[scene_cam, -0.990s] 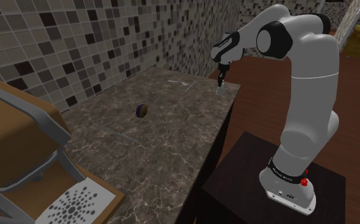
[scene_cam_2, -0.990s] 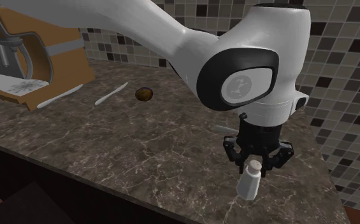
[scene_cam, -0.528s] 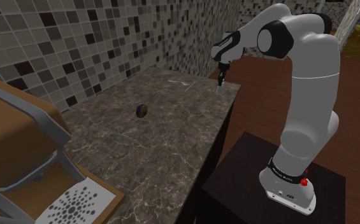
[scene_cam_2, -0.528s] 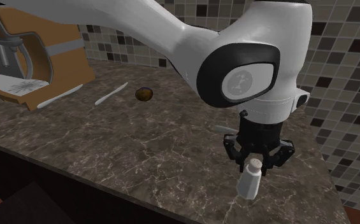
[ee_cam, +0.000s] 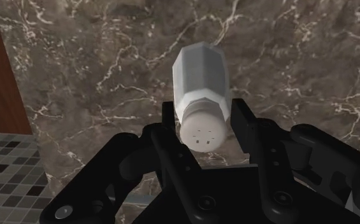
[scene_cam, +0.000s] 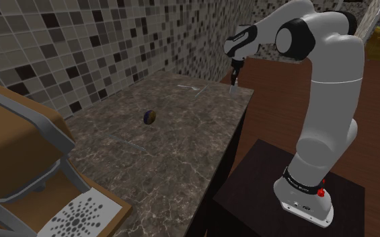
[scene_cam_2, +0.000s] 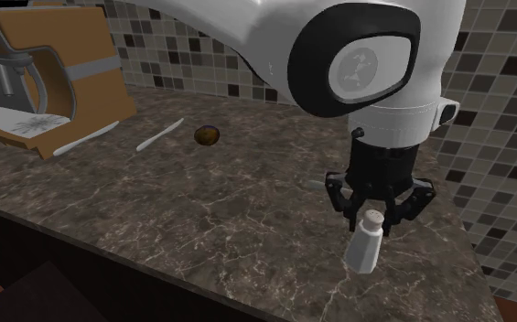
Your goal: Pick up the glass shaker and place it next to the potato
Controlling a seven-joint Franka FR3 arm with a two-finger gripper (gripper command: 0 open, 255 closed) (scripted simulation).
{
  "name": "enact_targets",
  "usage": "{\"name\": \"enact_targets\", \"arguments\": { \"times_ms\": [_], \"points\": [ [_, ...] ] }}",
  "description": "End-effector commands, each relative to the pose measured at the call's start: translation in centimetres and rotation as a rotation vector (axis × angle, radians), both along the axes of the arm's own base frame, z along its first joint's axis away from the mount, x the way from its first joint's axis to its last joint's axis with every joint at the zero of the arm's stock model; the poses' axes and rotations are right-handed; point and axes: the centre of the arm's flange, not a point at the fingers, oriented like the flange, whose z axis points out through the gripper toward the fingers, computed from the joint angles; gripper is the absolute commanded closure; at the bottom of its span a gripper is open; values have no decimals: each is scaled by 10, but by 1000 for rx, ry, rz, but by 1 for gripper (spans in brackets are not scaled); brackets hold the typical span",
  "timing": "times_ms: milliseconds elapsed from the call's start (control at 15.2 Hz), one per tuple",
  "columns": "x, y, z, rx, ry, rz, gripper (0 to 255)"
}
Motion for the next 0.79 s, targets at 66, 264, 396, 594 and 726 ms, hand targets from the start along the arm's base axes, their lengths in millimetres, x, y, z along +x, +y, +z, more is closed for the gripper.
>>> {"name": "enact_targets", "arguments": {
  "times_ms": [66,264,396,594,726],
  "points": [
    [0,0,16,0,0,0,255],
    [0,0,32,0,0,0,255],
    [0,0,43,0,0,0,255],
    [0,0,59,0,0,0,255],
    [0,0,69,0,0,0,255]
  ]
}}
